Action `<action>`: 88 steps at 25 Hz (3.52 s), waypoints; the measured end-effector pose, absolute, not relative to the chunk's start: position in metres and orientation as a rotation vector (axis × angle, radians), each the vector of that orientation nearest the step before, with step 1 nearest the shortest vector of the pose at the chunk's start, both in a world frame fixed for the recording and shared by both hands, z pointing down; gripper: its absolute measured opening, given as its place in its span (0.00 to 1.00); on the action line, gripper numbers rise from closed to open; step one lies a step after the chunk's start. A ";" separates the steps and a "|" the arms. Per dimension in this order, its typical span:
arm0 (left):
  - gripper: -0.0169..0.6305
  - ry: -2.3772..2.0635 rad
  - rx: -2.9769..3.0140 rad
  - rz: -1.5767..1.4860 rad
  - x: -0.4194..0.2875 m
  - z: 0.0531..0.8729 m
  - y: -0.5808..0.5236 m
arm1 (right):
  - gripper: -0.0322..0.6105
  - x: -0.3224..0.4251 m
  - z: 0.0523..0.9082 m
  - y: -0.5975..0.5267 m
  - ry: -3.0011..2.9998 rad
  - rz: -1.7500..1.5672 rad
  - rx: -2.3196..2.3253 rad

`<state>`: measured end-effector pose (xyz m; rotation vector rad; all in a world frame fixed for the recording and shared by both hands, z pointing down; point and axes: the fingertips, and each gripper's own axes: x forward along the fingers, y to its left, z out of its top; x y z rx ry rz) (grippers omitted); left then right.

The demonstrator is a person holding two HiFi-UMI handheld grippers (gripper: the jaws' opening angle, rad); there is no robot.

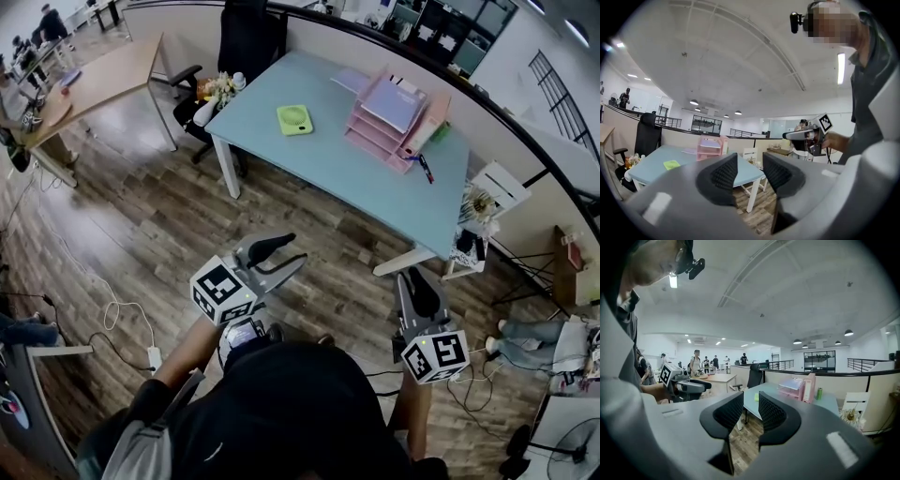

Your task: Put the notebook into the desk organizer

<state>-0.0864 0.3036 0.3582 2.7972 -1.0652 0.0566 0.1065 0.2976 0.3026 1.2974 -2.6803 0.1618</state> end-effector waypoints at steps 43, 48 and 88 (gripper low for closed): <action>0.30 -1.361 2.608 0.219 -0.010 0.370 0.125 | 0.18 0.163 0.338 0.053 -2.866 0.326 0.947; 0.30 -1.377 2.596 0.245 0.013 0.369 0.107 | 0.18 0.181 0.340 0.030 -2.892 0.337 0.929; 0.30 -0.788 2.810 0.170 -0.064 0.387 -0.115 | 0.18 0.113 0.354 -0.094 -2.572 0.408 1.504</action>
